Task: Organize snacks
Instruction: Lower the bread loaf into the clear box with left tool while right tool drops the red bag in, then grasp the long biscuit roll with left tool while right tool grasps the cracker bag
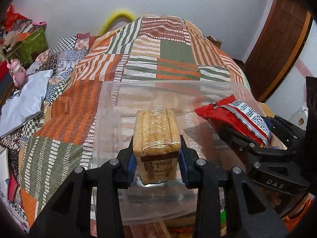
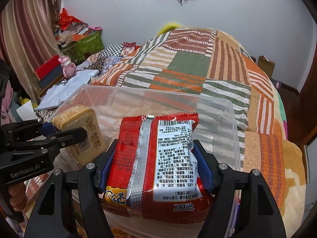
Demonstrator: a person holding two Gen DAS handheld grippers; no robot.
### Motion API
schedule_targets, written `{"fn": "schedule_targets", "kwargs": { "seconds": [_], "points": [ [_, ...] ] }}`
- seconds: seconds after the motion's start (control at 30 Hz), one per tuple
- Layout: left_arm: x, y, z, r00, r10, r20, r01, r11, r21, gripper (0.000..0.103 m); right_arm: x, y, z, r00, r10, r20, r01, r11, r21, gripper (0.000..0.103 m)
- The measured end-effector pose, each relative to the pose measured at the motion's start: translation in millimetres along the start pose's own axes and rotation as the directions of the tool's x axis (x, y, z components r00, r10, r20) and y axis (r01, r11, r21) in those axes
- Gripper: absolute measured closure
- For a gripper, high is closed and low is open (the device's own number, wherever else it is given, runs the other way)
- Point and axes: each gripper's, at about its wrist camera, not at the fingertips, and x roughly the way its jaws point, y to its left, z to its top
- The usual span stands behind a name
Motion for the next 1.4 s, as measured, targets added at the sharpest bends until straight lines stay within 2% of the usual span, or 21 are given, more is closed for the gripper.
{"fn": "schedule_targets", "kwargs": {
  "seconds": [0.07, 0.2, 0.27, 0.53, 0.67, 0.77, 1.0, 1.17, 1.4],
  "points": [
    [0, 0, 0, 1.000, 0.007, 0.000, -0.007, 1.000, 0.000, 0.064, 2, 2, 0, 1.000, -0.011, -0.008, 0.011, 1.000, -0.014, 0.034],
    [-5, 1, 0, 0.999, 0.030, 0.022, -0.030, 1.000, -0.002, 0.047, 0, 5, -1, 1.000, -0.007, -0.017, 0.006, 0.999, -0.033, 0.034],
    [-9, 1, -1, 0.998, 0.042, 0.041, -0.042, 0.999, 0.003, 0.043, -1, 5, -2, 1.000, -0.008, -0.018, 0.008, 0.999, -0.037, 0.033],
    [-29, 1, -6, 0.994, 0.071, 0.080, -0.073, 0.997, 0.017, 0.040, -26, 9, 2, 0.999, -0.025, 0.044, 0.027, 0.999, -0.043, 0.033],
    [-47, 2, -7, 0.991, 0.074, 0.110, -0.075, 0.997, 0.010, 0.036, -51, 14, 1, 0.993, -0.038, 0.113, 0.044, 0.998, -0.046, 0.023],
    [-61, 2, -8, 0.988, 0.075, 0.135, -0.077, 0.997, 0.012, 0.035, -69, 17, -3, 0.987, -0.055, 0.152, 0.064, 0.996, -0.054, 0.022],
    [-95, -4, -27, 0.980, 0.086, 0.178, -0.093, 0.995, 0.036, 0.023, -104, 22, -21, 0.979, -0.069, 0.192, 0.080, 0.995, -0.053, 0.020],
    [-106, -7, -46, 0.980, 0.090, 0.180, -0.101, 0.993, 0.055, 0.018, -122, 24, -39, 0.976, -0.069, 0.207, 0.083, 0.995, -0.056, 0.018],
    [-107, -2, -75, 0.986, 0.089, 0.140, -0.098, 0.993, 0.058, 0.018, -133, 25, -65, 0.978, -0.066, 0.197, 0.075, 0.996, -0.038, 0.018]
  ]
}}
